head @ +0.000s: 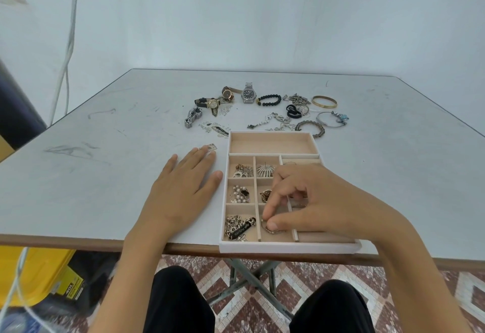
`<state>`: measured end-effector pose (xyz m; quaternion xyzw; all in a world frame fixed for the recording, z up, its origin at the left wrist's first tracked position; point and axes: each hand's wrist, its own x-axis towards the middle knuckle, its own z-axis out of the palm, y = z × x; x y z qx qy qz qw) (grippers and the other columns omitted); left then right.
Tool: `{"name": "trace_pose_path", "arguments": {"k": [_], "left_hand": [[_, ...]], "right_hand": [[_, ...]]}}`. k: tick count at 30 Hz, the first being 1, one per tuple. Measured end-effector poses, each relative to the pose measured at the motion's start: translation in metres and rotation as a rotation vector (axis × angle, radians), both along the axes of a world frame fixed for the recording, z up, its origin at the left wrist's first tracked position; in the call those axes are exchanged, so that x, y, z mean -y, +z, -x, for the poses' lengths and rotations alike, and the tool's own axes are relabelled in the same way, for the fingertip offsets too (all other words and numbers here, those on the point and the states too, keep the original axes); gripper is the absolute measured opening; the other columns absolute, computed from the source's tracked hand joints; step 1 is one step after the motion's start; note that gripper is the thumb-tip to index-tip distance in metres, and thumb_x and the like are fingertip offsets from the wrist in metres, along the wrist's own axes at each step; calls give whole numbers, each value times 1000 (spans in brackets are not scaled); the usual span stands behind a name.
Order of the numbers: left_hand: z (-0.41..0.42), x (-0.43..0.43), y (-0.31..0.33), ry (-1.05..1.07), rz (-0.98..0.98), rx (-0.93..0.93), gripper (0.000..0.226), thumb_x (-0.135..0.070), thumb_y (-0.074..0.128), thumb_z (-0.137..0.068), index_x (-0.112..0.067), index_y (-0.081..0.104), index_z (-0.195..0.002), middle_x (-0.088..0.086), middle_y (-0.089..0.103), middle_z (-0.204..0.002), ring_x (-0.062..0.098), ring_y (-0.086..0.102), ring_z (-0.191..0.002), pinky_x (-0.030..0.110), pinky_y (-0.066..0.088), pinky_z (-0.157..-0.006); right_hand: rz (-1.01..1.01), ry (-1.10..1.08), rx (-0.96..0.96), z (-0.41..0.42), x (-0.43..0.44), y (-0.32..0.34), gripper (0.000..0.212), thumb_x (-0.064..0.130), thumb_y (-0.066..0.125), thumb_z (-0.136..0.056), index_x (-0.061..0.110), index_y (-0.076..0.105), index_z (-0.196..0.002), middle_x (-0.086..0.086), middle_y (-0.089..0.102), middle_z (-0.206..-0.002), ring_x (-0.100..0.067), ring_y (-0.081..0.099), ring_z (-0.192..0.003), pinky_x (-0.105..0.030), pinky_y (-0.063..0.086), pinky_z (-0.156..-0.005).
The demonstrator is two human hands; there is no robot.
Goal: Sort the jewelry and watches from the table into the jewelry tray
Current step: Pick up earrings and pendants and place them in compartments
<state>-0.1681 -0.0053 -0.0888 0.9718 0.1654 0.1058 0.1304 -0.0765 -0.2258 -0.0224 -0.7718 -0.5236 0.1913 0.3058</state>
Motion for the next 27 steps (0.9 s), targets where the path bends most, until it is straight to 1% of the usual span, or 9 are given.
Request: {"name": "trace_pose_path", "arguments": {"k": [8, 10, 13, 15, 17, 20, 24, 25, 27], "left_hand": [[0, 1, 1, -2, -4, -7, 75, -60, 6, -85, -28, 18, -152, -14, 8, -159, 0, 2, -145, 28, -4, -118], [0, 0, 0, -11, 1, -1, 80, -64, 3, -82, -28, 18, -152, -14, 8, -159, 0, 2, -145, 28, -3, -119], [-1, -2, 1, -10, 37, -3, 76, -61, 10, -84, -28, 20, -152, -14, 11, -159, 0, 4, -145, 28, -1, -120], [-1, -2, 2, -13, 45, 2, 75, -60, 12, -84, -28, 21, -151, -14, 12, -158, 0, 5, -145, 28, 0, -120], [0, -2, 2, -18, 34, 4, 75, -61, 11, -84, -28, 21, -151, -14, 13, -158, 0, 5, -145, 29, 0, -120], [0, -2, 2, -20, 29, 20, 77, -63, 10, -83, -28, 23, -151, -15, 14, -158, 0, 7, -145, 28, 0, -120], [-1, -1, 7, -13, 57, 33, 87, -71, 8, -75, -29, 29, -149, -16, 20, -156, 1, 14, -144, 28, 5, -120], [-1, -1, 9, -4, 62, 42, 87, -71, 10, -74, -29, 33, -147, -15, 24, -155, 3, 17, -144, 28, 8, -119], [-2, -2, 13, 10, 61, 58, 88, -72, 13, -72, -29, 39, -144, -14, 31, -153, 7, 25, -141, 29, 16, -116]], "right_hand": [[15, 34, 22, -4, -1, -3, 7, 29, 80, -73, 29, 78, -79, 10, 59, -79, 1, 51, -74, -10, 36, -66], [-1, 47, 1, -5, -1, -2, 6, 29, 81, -73, 28, 78, -79, 8, 59, -76, 1, 50, -69, -11, 37, -64], [-79, 62, -104, -11, -2, 4, 6, 23, 79, -75, 20, 77, -79, 6, 58, -64, 0, 45, -57, -11, 36, -56], [-153, -18, -163, -22, -4, 9, 6, 22, 77, -77, 18, 76, -81, 4, 59, -63, 0, 45, -56, -10, 36, -57], [-230, -165, -168, -39, -10, 15, 6, 24, 76, -78, 20, 75, -83, 3, 61, -64, -7, 49, -58, -15, 39, -61], [-307, -371, -132, -74, -23, 24, 6, 16, 71, -83, 16, 74, -88, 5, 58, -59, -9, 49, -54, -14, 37, -51], [-205, -538, -13, -128, -43, 24, 12, 10, 66, -82, 19, 73, -87, -2, 61, -71, -14, 54, -62, -21, 38, -53], [-160, -552, 21, -139, -48, 22, 13, 9, 66, -82, 19, 73, -87, -1, 60, -71, -15, 54, -64, -21, 37, -54], [-83, -553, 55, -152, -57, 16, 14, 5, 68, -81, 14, 74, -90, 8, 59, -59, -11, 52, -64, -21, 37, -56]]}}
